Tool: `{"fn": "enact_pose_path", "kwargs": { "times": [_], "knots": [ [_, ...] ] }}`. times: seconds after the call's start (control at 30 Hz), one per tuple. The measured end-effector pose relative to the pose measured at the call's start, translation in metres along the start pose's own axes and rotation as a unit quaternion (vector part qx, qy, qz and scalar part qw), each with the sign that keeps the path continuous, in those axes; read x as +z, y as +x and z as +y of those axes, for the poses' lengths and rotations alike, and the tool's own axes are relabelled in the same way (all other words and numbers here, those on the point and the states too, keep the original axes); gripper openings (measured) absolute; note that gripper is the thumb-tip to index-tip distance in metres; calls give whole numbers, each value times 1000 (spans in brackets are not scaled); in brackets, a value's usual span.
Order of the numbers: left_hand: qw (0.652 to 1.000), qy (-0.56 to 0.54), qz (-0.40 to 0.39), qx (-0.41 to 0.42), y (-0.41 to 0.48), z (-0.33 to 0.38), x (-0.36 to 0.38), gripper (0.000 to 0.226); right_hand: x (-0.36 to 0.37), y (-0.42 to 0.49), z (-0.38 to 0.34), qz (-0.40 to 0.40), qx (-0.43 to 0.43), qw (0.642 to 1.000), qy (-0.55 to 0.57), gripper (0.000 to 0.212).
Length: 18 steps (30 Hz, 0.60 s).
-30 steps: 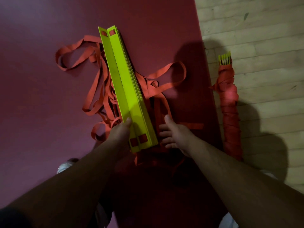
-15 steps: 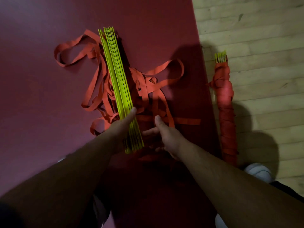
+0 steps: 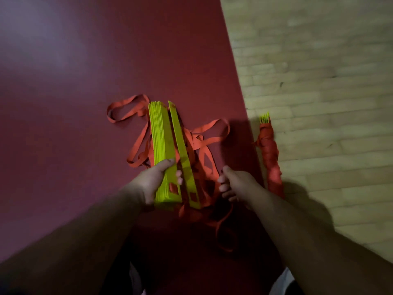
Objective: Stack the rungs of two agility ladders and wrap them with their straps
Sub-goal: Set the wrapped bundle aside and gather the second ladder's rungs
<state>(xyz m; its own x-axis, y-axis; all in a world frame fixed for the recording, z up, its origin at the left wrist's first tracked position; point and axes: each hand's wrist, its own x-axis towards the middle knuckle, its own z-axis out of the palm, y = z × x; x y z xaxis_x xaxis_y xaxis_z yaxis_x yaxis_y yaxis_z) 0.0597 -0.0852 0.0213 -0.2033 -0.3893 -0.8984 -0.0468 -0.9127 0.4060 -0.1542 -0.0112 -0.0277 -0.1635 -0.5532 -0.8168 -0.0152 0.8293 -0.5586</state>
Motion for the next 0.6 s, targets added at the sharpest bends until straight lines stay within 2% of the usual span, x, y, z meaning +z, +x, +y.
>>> {"fn": "enact_pose_path", "kwargs": {
  "times": [0.07,0.2,0.3,0.4,0.47,0.53,0.6],
  "knots": [
    [1000,4,-22,20,-33,6,5,36,5,-23,-10,-43,19,998,35,45],
    [993,24,-55,101,-101,15,10,32,15,-66,-47,-134,26,978,157,54],
    [980,4,-115,162,-155,33,13,26,19,-99,-80,-150,-7,972,182,72],
    [958,-4,-187,218,-208,57,15,33,30,-131,-104,-159,-45,967,192,82],
    [941,-4,-239,242,-235,67,16,38,39,-150,-118,-191,-65,945,256,90],
    [926,4,-275,260,-254,68,15,40,42,-168,-131,-233,-102,907,334,95],
    [922,70,-238,297,-263,63,11,42,38,-184,-143,-264,-149,880,367,83]
  ]
}}
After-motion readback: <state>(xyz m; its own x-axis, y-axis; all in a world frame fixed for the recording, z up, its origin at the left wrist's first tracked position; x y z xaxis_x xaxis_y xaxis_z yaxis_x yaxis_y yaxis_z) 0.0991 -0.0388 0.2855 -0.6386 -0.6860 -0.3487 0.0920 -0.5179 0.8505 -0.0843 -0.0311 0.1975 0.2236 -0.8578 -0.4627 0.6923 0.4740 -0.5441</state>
